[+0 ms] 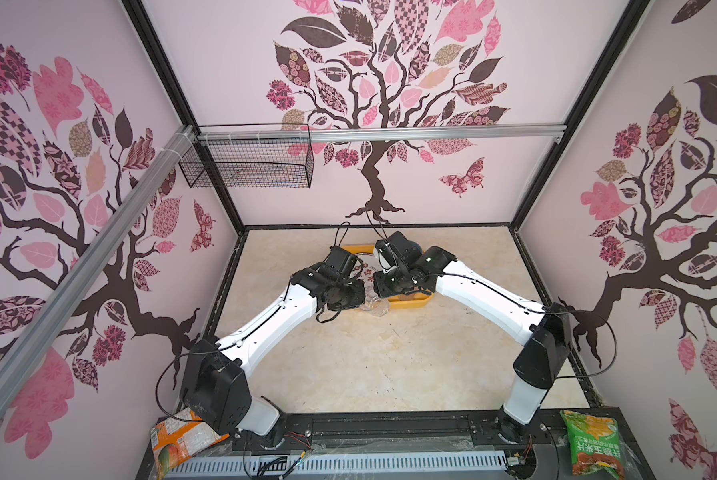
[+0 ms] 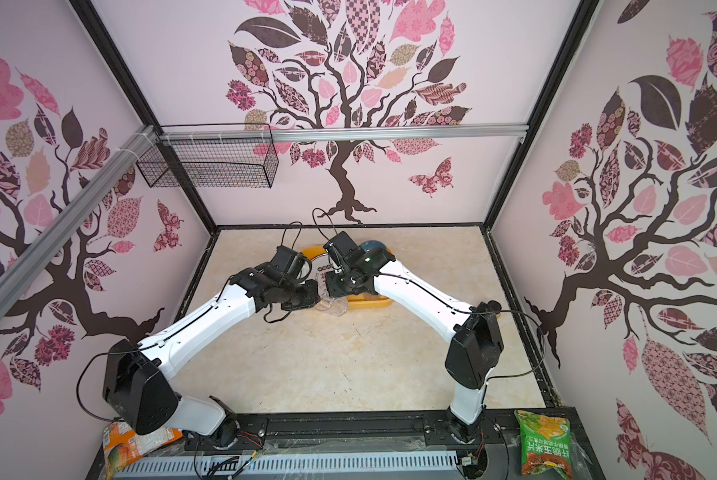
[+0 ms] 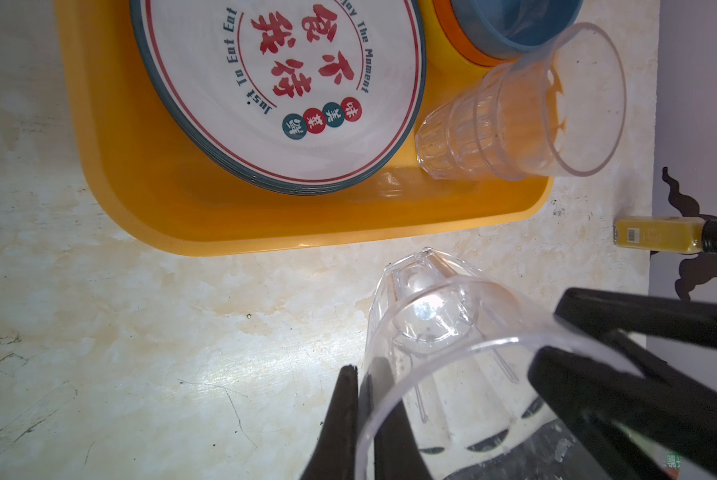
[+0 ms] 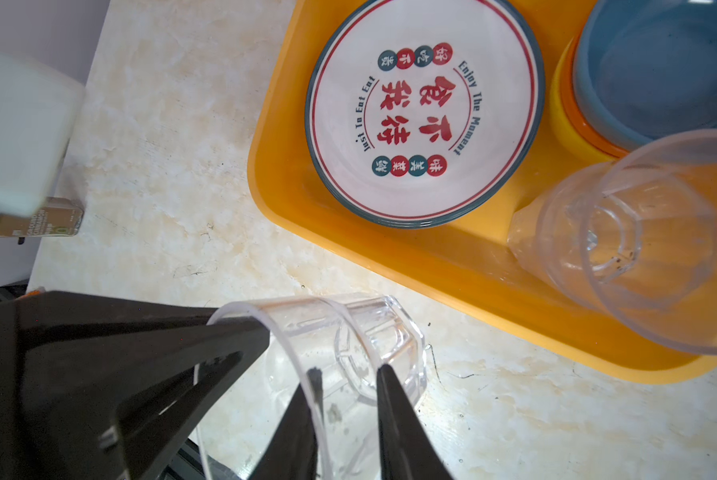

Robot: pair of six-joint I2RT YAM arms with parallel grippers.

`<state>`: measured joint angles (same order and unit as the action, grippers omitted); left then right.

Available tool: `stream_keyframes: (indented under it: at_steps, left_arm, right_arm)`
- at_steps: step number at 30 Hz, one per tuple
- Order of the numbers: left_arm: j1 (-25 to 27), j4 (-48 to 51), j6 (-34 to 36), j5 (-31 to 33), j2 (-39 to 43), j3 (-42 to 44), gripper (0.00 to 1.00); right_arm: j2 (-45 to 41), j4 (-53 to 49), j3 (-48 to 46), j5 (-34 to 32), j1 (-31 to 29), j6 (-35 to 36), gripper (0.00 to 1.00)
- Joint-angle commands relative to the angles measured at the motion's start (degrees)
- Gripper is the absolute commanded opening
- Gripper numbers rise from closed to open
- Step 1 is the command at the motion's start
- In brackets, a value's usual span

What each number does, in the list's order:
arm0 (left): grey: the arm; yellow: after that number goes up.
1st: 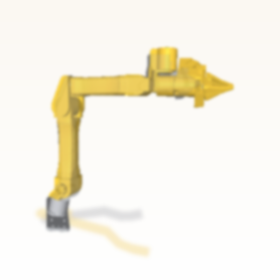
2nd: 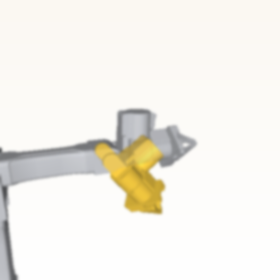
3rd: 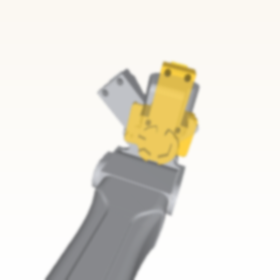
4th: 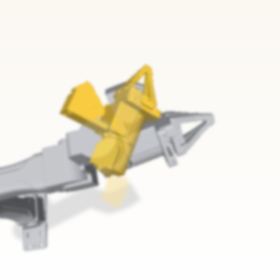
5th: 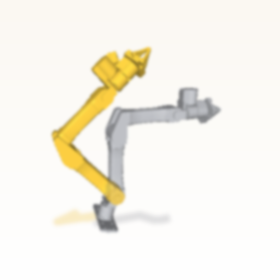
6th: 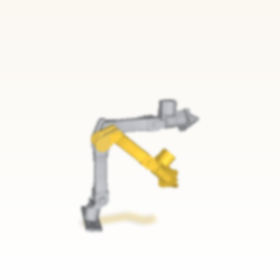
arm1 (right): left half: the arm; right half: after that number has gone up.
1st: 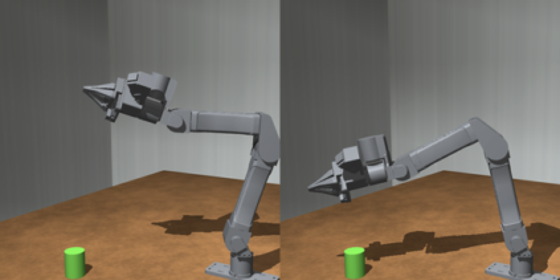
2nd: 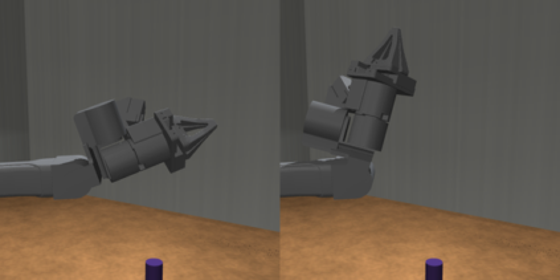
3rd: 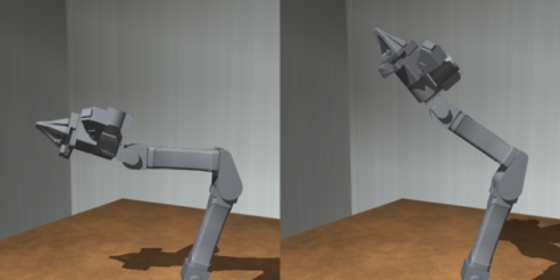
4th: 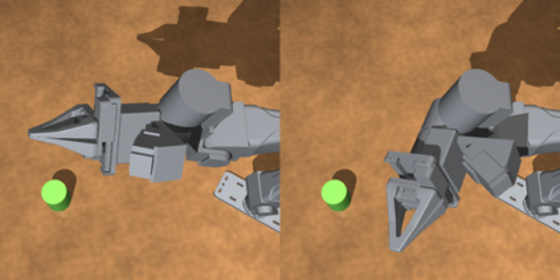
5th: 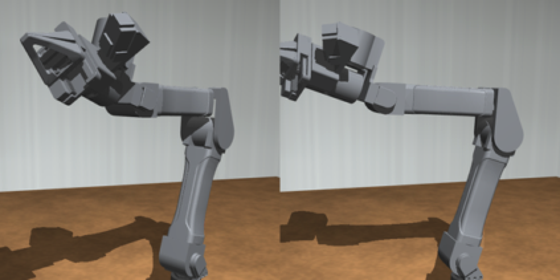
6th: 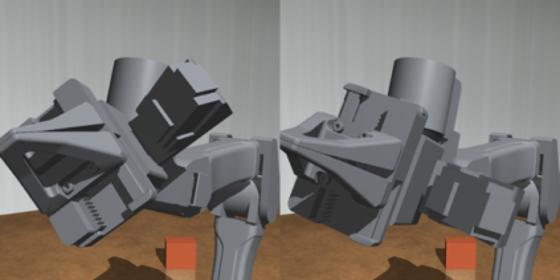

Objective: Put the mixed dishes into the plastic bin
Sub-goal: 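Grasp the cup rim with the right gripper while the left gripper holds it, then open the left gripper and draw it back while right gripper holds cup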

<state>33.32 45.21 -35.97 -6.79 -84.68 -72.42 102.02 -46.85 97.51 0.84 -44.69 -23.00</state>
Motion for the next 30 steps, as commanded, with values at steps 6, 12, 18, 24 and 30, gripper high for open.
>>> stream_keyframes:
  at_steps: [6,12,18,24,30]
  left_arm:
    - [0.08,-0.1,-0.6,0.92,2.29,-5.17,0.13]
    - [0.08,1.06,-0.64,2.11,2.97,-6.91,0.17]
    - [0.12,1.54,-1.07,2.18,4.12,-7.66,0.21]
    - [-0.01,2.16,-1.21,3.18,6.14,-7.3,0.28]
    - [-0.83,1.26,-1.49,2.94,9.09,-4.88,0.38]
  right_arm:
    - [1.7,-2.05,1.96,-4.67,0.7,-1.15,0.16]
    - [0.69,-1.45,0.84,-6.25,0.74,-1.16,0.11]
    - [-0.87,-0.41,-0.26,-8.29,0.74,-1.24,0.05]
    - [-2.38,0.11,-0.3,-9.4,1.01,-0.81,0.04]
    - [-3.43,-0.42,0.48,-9.44,2.21,-0.51,0.03]
